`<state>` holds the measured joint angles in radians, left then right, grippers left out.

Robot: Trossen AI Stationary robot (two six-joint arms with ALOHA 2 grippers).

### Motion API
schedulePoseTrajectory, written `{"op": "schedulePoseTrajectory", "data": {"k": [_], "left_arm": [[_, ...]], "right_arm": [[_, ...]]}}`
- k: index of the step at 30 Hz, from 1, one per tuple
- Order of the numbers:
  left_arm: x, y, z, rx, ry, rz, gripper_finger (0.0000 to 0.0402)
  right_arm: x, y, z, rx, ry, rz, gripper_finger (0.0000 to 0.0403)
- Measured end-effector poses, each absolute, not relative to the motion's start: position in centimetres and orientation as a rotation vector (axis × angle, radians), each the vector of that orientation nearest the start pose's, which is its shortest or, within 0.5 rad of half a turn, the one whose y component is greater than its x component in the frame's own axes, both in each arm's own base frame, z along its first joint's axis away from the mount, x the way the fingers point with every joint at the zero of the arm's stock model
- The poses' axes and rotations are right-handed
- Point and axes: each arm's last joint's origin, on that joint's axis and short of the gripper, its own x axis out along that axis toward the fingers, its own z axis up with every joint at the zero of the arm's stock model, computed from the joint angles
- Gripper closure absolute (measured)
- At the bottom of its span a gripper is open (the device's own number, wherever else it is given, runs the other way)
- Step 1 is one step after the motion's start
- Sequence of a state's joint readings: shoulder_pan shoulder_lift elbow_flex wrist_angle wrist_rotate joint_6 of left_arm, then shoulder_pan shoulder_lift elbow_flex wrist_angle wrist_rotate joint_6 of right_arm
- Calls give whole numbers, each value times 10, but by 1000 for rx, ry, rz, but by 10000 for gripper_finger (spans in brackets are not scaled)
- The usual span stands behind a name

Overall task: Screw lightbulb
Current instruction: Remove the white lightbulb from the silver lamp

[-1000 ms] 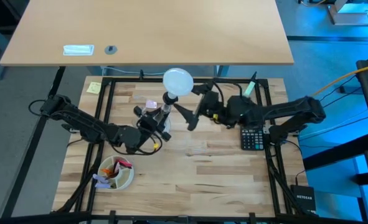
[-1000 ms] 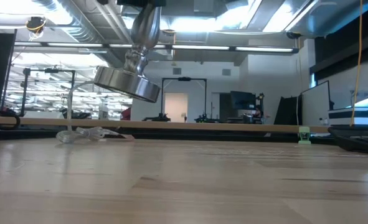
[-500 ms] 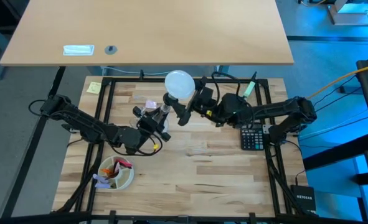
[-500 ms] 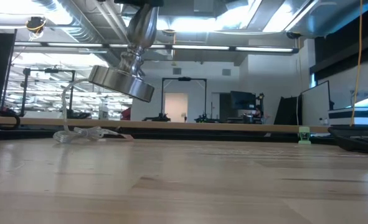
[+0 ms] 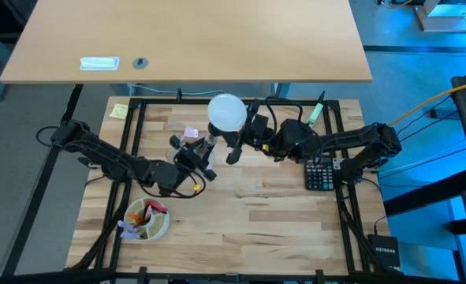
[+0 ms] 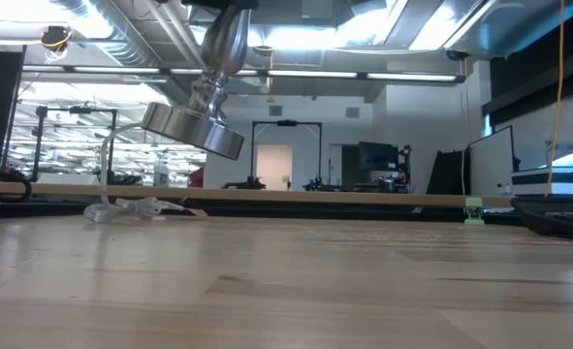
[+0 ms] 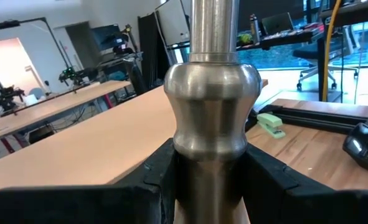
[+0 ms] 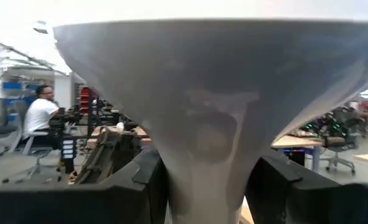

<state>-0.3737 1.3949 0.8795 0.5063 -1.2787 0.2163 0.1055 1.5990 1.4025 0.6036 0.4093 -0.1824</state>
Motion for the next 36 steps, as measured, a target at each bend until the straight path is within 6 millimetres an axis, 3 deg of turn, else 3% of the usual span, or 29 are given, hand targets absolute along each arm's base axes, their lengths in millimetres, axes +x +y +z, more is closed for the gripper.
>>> {"op": "schedulePoseTrajectory", "data": {"k": [8,17,20,27,33,36], "left_arm": [[279,-97,297,196,78,760,282],[278,-121,303,116,-4,17,282],[280,-119,304,61,-15,-125,282],[282,-114,301,55,14,-147,282],[282,-113,301,66,21,-110,282],[282,-113,301,68,18,-93,282]], "right_arm": [[355,31,422,-90,-314,-151,245],[332,50,433,-68,-281,620,245],[328,53,437,-56,-267,783,245],[329,57,436,-47,-252,812,245],[331,55,433,-35,-231,685,245],[331,54,433,-33,-221,638,198]]}}
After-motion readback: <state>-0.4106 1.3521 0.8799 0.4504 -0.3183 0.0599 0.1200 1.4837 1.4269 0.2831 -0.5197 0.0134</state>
